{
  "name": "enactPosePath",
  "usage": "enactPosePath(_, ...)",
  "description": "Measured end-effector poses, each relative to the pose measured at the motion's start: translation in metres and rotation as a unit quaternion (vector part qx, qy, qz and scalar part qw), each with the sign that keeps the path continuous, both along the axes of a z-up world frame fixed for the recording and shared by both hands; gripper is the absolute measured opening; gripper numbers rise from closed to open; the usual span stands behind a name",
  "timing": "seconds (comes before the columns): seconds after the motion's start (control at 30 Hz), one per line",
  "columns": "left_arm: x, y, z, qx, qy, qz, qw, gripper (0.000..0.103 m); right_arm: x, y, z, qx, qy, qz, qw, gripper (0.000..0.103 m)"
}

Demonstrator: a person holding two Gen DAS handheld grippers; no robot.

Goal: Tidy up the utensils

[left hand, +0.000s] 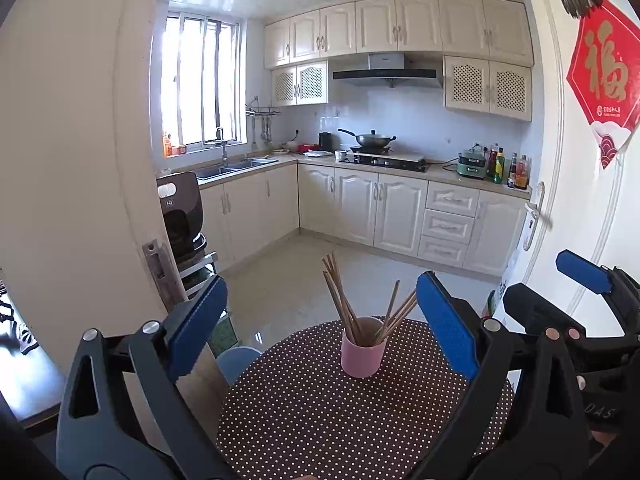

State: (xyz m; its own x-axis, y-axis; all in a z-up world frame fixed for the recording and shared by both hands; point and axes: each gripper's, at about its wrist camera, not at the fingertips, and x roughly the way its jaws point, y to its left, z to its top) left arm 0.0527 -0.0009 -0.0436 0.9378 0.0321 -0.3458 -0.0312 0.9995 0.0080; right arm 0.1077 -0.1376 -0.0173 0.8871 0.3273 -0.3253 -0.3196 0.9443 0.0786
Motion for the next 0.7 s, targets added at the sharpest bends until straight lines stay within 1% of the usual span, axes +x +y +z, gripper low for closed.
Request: enactPosePath(0.7, -0.0048, -0.0041, 0.0009, 0.002, -0.008, 0.004, 1.0, 0.095, 0.0017, 0.0052, -0.0023, -0.005, 0.004, 0.001, 1.0, 0.091)
